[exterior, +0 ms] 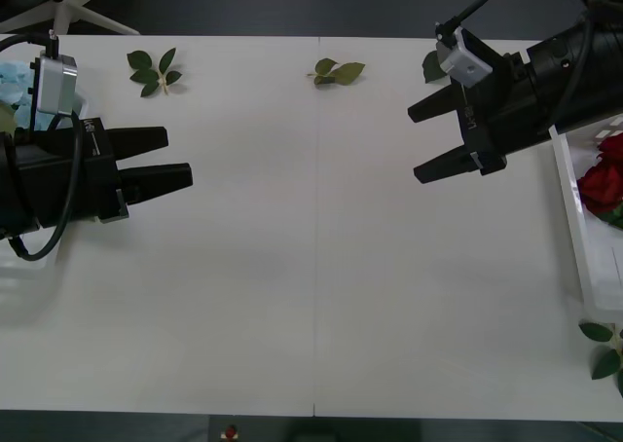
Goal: Put the red flowers into the right box and the blue flowers into the left box
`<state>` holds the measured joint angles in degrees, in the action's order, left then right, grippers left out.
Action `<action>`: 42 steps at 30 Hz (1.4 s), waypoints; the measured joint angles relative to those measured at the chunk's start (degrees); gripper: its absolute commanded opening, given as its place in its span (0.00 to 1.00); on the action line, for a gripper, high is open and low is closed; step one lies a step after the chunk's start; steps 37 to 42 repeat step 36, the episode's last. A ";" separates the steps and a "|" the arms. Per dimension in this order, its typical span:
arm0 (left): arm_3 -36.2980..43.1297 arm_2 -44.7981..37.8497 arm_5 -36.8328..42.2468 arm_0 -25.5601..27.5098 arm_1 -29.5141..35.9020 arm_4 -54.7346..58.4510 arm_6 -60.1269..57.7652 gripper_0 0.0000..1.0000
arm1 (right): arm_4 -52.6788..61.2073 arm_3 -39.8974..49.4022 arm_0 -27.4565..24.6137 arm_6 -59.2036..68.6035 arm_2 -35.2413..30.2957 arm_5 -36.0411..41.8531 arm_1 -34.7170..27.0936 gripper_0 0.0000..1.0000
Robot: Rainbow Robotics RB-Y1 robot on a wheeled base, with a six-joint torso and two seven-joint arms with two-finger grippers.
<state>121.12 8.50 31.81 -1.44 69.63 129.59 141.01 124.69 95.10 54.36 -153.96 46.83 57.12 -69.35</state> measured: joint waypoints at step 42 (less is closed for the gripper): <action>0.00 0.00 0.01 0.00 0.00 0.00 0.00 0.91 | -13.95 3.47 -1.47 0.00 3.42 -5.94 -0.06 0.90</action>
